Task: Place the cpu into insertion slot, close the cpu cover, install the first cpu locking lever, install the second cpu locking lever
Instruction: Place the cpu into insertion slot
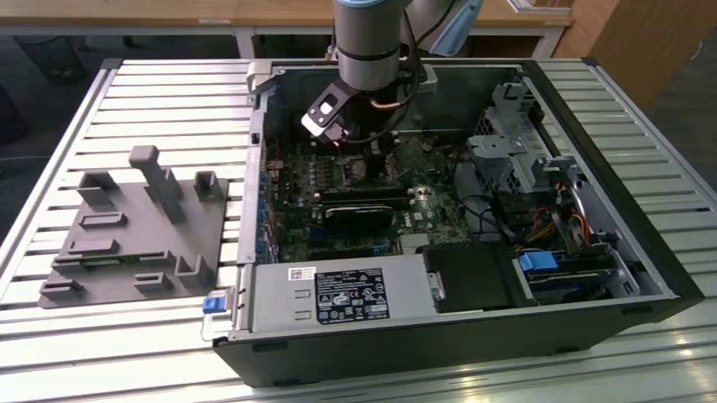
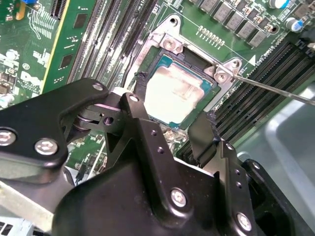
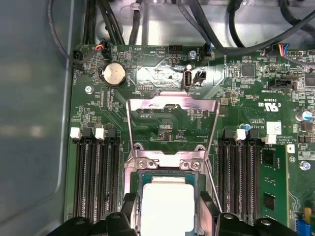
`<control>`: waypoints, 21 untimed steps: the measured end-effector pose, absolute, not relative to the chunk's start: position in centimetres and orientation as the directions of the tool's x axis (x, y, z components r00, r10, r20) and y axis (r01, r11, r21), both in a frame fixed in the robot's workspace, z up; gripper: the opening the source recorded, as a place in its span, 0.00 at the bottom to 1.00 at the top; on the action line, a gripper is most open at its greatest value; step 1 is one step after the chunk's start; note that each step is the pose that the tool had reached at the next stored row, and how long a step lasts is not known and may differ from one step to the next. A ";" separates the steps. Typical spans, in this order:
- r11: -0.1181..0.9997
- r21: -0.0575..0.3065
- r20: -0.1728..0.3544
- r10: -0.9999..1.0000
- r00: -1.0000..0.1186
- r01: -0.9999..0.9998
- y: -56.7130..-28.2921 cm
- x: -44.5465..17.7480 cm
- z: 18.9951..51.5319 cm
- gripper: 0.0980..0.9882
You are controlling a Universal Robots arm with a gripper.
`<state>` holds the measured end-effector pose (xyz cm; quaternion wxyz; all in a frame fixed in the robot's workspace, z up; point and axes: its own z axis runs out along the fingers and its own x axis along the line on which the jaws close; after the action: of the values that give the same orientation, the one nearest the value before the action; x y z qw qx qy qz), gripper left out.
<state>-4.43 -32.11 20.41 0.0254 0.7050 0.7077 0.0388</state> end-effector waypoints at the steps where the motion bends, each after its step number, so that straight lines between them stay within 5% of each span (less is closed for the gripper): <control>1: 0.003 0.091 0.019 1.000 -0.005 0.996 -32.1 -4.4 20.5 0.58; 4: 0.003 0.090 0.019 1.000 -0.005 0.996 -32.1 -4.4 20.8 0.56; 8: 0.003 0.090 0.019 1.000 -0.005 0.996 -32.1 -4.4 21.0 0.36; 10: 0.003 0.090 0.019 1.000 -0.005 0.996 -32.1 -4.4 21.1 0.36; 16: 0.003 0.090 0.019 1.000 -0.005 0.996 -32.1 -4.4 21.3 0.03; 21: 0.003 0.090 0.019 1.000 -0.005 0.996 -32.1 -4.4 21.5 0.01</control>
<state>-4.43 -32.11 21.45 0.0252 0.7050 0.7077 0.0387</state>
